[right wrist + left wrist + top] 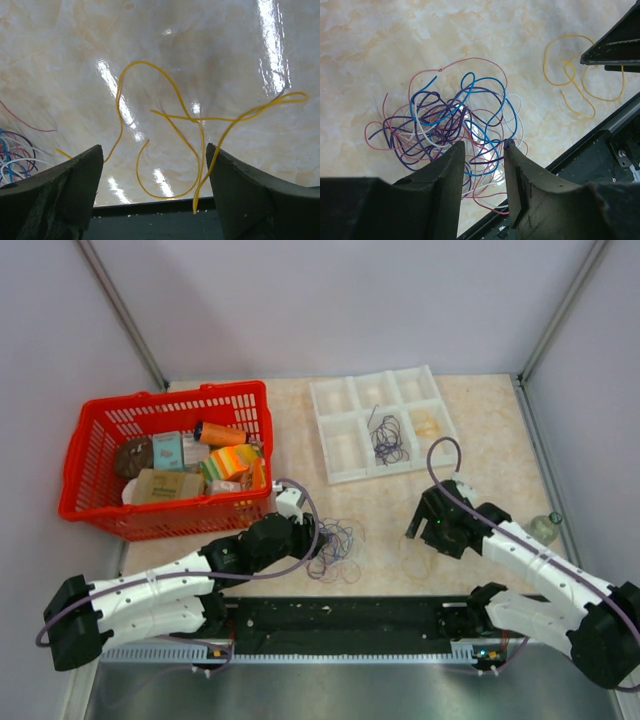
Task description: Untangle the cables
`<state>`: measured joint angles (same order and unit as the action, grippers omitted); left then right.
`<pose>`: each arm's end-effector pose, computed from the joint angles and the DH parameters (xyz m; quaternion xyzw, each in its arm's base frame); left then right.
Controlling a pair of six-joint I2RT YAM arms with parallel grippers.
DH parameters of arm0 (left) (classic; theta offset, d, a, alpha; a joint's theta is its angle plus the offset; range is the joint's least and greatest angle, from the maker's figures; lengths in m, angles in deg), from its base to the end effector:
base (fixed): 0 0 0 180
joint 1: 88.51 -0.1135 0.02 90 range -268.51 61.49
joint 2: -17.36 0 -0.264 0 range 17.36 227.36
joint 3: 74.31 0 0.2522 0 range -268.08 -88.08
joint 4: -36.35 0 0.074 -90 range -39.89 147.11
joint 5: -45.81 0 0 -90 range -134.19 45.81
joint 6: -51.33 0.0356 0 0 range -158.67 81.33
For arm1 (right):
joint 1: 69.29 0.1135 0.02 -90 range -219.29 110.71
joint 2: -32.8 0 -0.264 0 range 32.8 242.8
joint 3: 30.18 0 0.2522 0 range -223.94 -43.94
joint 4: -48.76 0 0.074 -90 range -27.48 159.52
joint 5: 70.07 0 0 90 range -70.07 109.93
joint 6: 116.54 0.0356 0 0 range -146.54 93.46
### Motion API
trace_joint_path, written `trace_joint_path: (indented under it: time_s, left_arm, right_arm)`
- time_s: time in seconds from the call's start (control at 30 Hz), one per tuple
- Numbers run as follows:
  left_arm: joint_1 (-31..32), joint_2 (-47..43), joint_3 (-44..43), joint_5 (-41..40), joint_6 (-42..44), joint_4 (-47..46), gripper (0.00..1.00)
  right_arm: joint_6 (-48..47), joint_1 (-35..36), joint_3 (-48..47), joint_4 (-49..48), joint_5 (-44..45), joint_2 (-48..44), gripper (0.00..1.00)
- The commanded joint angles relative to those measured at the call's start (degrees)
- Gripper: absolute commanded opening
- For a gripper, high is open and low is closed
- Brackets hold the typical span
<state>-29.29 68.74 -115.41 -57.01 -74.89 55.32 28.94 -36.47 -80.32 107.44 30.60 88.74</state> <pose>0.1082 -0.1663 0.2216 0.1156 0.8514 -0.3070 0.4093 0.1464 0.0866 0.2084 0.2109 0.9481 0.0881 0.2210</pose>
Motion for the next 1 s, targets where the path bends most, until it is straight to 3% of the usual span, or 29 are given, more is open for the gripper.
trace_joint_path:
  time_s: [0.0, 0.13, 0.33, 0.5, 0.63, 0.7, 0.97]
  left_arm:
    - [-0.07, -0.93, -1.85, 0.78, 0.46, -1.61, 0.42]
    - [-0.07, -1.1, -1.76, 0.87, 0.28, -1.78, 0.42]
    - [-0.07, -0.84, -1.76, 0.69, 0.28, -2.05, 0.41]
    - [-0.16, -0.75, -1.93, 1.3, 0.28, -2.4, 0.42]
    - [-0.07, -0.84, -1.94, 1.39, 0.19, -2.14, 0.41]
    - [-0.07, -0.92, -1.76, 1.13, 0.02, -2.05, 0.41]
    - [-0.07, -0.05, -3.07, 1.3, -3.5, -0.83, 0.44]
  right_arm:
    - [-2.39, -0.47, -2.11, -2.65, 1.54, 3.81, 0.83]
    - [-6.7, 1.8, -3.87, -2.65, 6.01, 8.82, 0.84]
    - [-5.3, 2.25, -5.54, -4.75, 9.01, 15.86, 0.87]
    - [-6.18, 2.25, -6.33, -7.31, 10.94, 19.29, 0.69]
    - [-5.04, 2.25, -5.19, -8.36, 11.03, 20.08, 0.62]
    - [-4.34, 2.34, -4.4, -8.71, 10.86, 20.52, 0.51]
    - [-1.88, 3.83, -3.44, -9.51, 14.27, 24.04, 0.47]
